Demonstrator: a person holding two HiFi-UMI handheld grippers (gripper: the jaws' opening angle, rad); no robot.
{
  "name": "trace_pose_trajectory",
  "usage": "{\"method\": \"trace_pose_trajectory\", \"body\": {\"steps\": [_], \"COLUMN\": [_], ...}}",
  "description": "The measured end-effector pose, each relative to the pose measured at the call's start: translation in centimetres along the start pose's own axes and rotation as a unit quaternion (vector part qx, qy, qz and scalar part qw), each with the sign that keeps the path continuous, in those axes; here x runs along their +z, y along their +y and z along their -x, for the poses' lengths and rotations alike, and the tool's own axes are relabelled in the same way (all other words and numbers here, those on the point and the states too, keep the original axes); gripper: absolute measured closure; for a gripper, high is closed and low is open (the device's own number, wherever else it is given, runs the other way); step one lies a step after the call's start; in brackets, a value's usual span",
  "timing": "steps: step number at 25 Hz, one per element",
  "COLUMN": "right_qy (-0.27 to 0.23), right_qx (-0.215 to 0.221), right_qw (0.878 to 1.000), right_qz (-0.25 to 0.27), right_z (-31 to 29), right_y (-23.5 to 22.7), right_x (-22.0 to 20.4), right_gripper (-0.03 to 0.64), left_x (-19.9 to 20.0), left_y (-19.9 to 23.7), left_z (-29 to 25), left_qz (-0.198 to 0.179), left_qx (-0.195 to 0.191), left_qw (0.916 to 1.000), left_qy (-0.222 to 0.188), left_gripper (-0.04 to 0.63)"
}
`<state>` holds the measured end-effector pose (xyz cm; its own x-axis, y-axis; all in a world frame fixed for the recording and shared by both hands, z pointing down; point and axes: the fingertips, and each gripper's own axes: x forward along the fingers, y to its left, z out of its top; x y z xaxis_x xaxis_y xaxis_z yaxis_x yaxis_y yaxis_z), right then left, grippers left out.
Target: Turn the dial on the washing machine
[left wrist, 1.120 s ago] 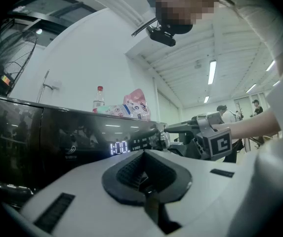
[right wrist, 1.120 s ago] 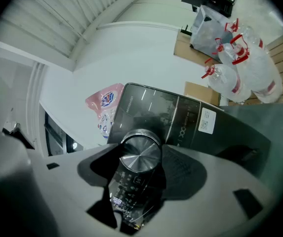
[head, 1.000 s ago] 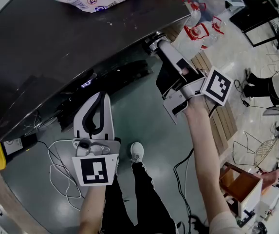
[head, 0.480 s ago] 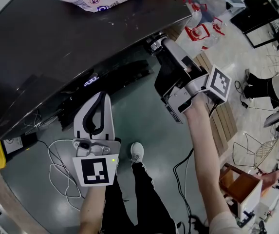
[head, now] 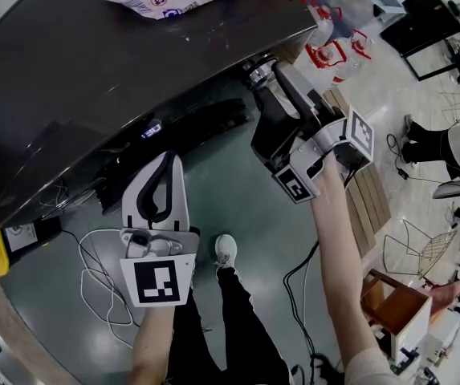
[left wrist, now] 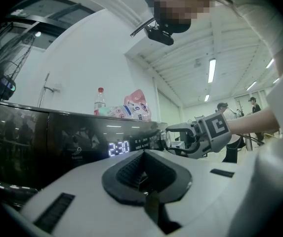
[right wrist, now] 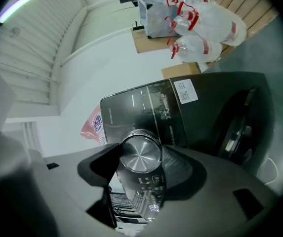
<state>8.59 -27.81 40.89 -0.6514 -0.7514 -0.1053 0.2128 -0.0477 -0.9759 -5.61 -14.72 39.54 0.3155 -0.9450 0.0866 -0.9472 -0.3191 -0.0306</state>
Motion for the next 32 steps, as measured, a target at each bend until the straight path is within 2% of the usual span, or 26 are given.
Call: {"method": "trace_pose_trajectory", "body": {"steps": [8, 16, 20, 26, 29, 32], "right_qy": [0.000, 0.008, -0.001, -0.015, -0.022, -0.028], "right_qx": [-0.003, 0.016, 0.006, -0.011, -0.006, 0.005], "right_qw": [1.000, 1.000, 0.999, 0.999, 0.998, 0.994], "right_qz": [0.020, 0.025, 0.037, 0.042, 0.059, 0.107], "right_z": [0.0, 0.2, 0.7, 3.7, 4.8, 4.9], "right_y": [0.2, 0.4, 0.6, 2.0, 5.1, 9.7], "right_x": [0.0, -0.7, -0.9, -2.5, -3.7, -5.2], "right_gripper": [0.342, 0.341, 0.341, 0.341, 0.341, 0.341], "left_x": [0.0, 0.5, 1.5, 6.0, 9.6, 13.1], "left_y": [0.2, 0.2, 0.2, -0.1, -0.1, 0.7], "left_z": [0.1, 0.1, 0.2, 1.2, 1.9, 2.9], "left_qz": [-0.001, -0.005, -0.009, -0.010, -0.016, -0.019], "left_qx": [0.003, 0.000, -0.002, 0.000, -0.002, 0.005], "left_qw": [1.0000, 1.0000, 0.9999, 0.9994, 0.9983, 0.9975], "left_qy": [0.000, -0.004, -0.009, -0.034, -0.055, -0.068], "left_gripper": [0.595, 0.595, 0.595, 0.595, 0.595, 0.595]}}
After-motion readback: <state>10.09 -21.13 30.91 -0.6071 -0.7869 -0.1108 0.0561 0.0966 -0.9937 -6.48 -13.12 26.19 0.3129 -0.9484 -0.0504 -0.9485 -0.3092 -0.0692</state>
